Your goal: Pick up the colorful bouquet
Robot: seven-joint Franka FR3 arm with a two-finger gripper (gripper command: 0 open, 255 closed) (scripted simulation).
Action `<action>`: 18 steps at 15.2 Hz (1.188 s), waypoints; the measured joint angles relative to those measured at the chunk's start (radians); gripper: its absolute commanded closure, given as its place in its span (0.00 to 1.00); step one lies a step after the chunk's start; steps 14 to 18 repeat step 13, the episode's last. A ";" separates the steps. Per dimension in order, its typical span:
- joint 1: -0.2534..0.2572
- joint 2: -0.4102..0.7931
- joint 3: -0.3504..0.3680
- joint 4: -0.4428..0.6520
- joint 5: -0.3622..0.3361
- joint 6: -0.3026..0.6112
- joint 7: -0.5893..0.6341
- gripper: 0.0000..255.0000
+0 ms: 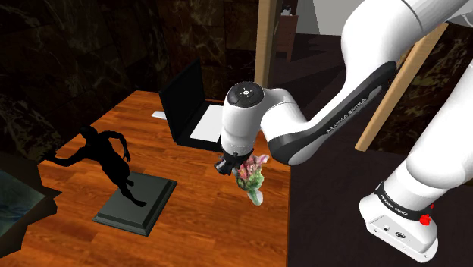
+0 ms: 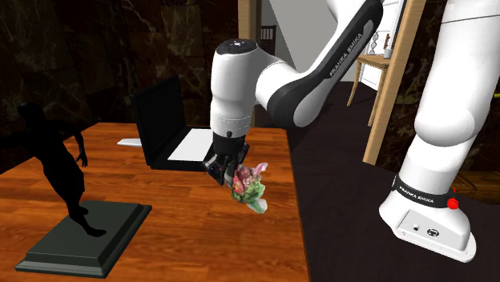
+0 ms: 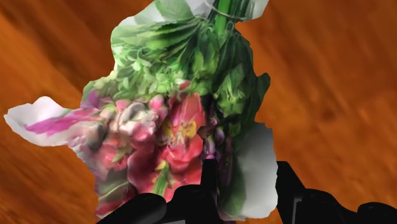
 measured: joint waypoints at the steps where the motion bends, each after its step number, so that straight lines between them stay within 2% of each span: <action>1: -0.007 -0.018 0.008 0.000 0.026 -0.006 -0.021 1.00; 8: -0.028 -0.132 0.036 0.011 0.198 -0.058 -0.152 1.00; 13: -0.022 -0.195 0.030 0.032 0.289 -0.105 -0.226 1.00; 18: -0.022 -0.195 0.030 0.032 0.289 -0.105 -0.226 1.00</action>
